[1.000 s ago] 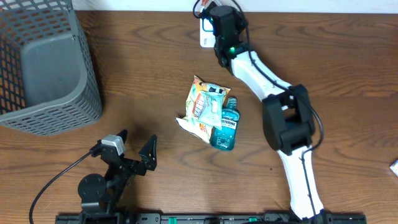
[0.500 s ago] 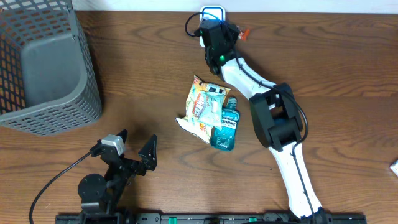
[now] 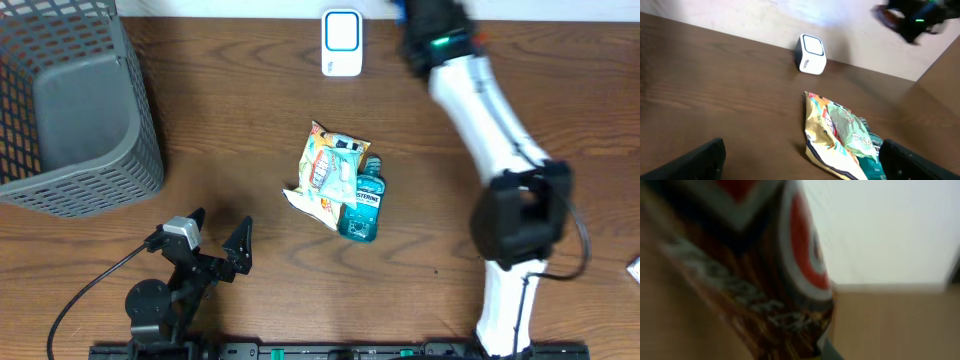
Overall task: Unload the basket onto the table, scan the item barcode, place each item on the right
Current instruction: 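Move the red bar to the right table edge and release it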
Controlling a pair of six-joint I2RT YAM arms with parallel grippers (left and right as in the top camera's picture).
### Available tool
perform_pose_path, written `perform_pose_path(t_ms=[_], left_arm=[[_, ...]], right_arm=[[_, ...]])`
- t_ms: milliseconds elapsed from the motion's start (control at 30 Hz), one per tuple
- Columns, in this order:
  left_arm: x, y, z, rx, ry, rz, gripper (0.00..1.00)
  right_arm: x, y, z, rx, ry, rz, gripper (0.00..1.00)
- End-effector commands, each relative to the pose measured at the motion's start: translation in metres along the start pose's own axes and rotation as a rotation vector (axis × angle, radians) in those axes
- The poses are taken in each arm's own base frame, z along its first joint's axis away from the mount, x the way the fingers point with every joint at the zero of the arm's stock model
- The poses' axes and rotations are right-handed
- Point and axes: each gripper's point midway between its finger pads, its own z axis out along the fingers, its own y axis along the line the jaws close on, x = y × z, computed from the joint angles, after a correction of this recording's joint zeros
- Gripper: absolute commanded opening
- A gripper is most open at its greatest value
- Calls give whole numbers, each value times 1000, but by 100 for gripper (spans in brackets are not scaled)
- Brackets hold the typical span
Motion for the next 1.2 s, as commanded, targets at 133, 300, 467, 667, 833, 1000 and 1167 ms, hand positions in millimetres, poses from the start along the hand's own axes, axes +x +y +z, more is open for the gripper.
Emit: perform_pose_path(t_ms=[133, 300, 467, 667, 833, 1000, 1167], left_arm=[[-5, -2, -2, 2, -15, 20, 98], [-5, -2, -2, 3, -15, 20, 98], [-5, -2, -2, 2, -15, 20, 98], [-5, -2, -2, 3, -14, 20, 98], [-5, -2, -2, 3, -14, 20, 98], [-5, -2, -2, 3, -15, 20, 98], [-5, -2, -2, 2, -15, 20, 98]], right_arm=[[145, -29, 75, 25, 412, 526, 1], [224, -40, 100, -19, 597, 726, 1], [291, -46, 117, -26, 724, 788, 1], [366, -32, 128, -16, 855, 836, 1], [415, -33, 127, 16, 944, 920, 15], [423, -74, 110, 58, 950, 1031, 99], [360, -98, 90, -151, 743, 1213, 99]])
